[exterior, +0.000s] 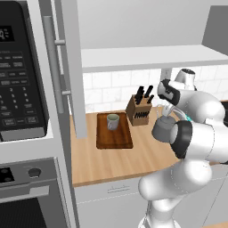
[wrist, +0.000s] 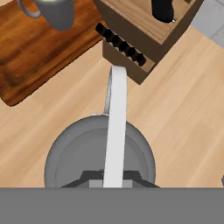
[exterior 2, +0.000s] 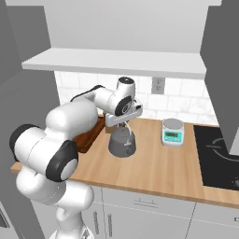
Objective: Pick the kettle from the counter and place it on the tray. Then pick the mug from the cabinet and place it on the tray. Then close the cabinet doors.
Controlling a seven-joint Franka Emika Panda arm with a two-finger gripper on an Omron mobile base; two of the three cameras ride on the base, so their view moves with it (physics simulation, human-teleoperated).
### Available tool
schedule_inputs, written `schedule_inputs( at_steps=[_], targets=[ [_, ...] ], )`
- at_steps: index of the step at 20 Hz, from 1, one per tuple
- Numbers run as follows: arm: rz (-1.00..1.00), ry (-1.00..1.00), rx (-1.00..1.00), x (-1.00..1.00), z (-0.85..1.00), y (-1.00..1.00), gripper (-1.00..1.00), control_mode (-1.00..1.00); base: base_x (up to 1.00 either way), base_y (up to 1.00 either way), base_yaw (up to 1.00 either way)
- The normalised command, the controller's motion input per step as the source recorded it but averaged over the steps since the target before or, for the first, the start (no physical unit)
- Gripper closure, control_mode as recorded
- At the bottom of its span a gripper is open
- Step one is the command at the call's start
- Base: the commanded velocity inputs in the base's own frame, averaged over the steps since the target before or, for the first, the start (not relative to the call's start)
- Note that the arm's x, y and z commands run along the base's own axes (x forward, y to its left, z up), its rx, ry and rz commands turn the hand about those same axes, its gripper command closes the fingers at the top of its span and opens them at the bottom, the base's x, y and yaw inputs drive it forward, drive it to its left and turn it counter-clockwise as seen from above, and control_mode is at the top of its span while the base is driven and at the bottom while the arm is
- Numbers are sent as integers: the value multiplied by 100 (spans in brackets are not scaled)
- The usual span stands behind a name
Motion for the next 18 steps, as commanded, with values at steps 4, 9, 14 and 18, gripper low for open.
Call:
schedule_inputs(
  at_steps=[4,9,14,18],
  targets=[
    [9,0,-7,-38,28,61,100,-100,0,0,0],
    [11,0,-4,-27,12,70,100,-100,0,0,0],
    [12,0,-1,-11,4,66,100,-100,0,0,0],
    [8,0,-2,5,0,46,100,-100,0,0,0]
  ],
)
